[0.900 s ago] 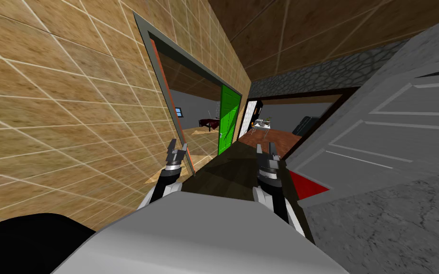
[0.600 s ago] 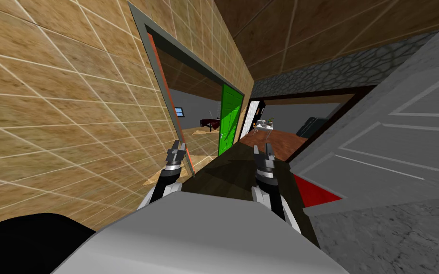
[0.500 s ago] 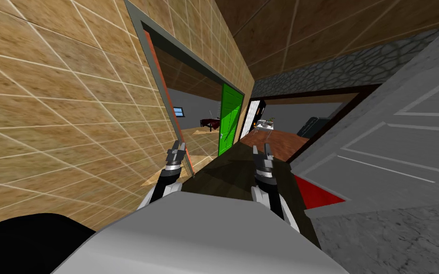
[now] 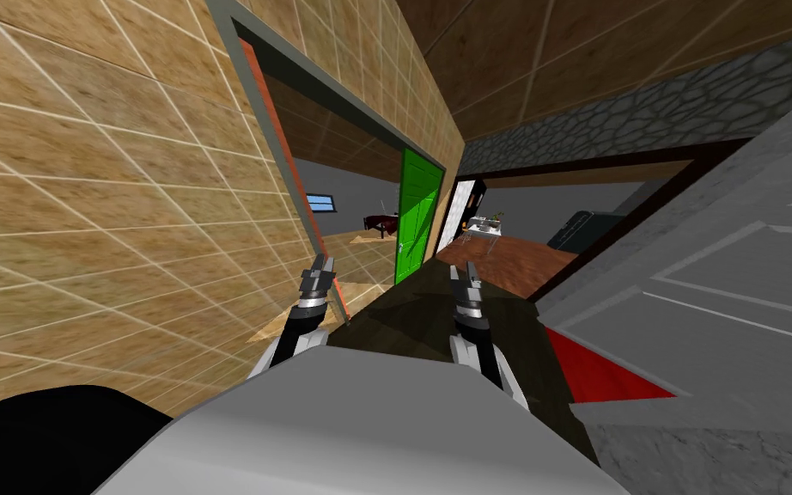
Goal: Push the door open
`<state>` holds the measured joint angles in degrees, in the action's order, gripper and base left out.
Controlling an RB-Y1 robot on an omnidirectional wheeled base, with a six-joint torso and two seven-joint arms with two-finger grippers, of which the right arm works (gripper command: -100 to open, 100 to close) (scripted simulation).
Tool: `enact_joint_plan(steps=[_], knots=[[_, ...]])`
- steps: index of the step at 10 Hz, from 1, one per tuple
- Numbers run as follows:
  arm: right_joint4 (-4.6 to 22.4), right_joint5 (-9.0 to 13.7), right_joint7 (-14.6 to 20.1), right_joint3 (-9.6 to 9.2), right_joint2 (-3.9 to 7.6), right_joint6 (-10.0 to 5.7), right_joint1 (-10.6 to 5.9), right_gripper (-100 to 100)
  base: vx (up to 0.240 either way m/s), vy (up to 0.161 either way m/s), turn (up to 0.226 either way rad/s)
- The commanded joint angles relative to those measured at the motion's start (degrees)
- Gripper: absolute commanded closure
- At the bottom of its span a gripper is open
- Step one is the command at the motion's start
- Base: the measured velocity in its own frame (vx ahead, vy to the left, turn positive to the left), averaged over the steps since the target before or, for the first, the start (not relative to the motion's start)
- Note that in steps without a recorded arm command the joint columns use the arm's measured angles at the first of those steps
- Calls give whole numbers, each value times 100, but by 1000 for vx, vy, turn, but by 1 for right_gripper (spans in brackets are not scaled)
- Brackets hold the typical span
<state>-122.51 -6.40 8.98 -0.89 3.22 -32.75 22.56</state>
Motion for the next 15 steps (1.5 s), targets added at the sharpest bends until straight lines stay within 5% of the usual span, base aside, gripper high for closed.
enact_joint_plan(steps=[1,15], knots=[[234,-3,-3,-22,47,-68,-53,-100,130,-50,80],[2006,-90,-76,-257,254,-303,-644,-100,128,-60,78]])
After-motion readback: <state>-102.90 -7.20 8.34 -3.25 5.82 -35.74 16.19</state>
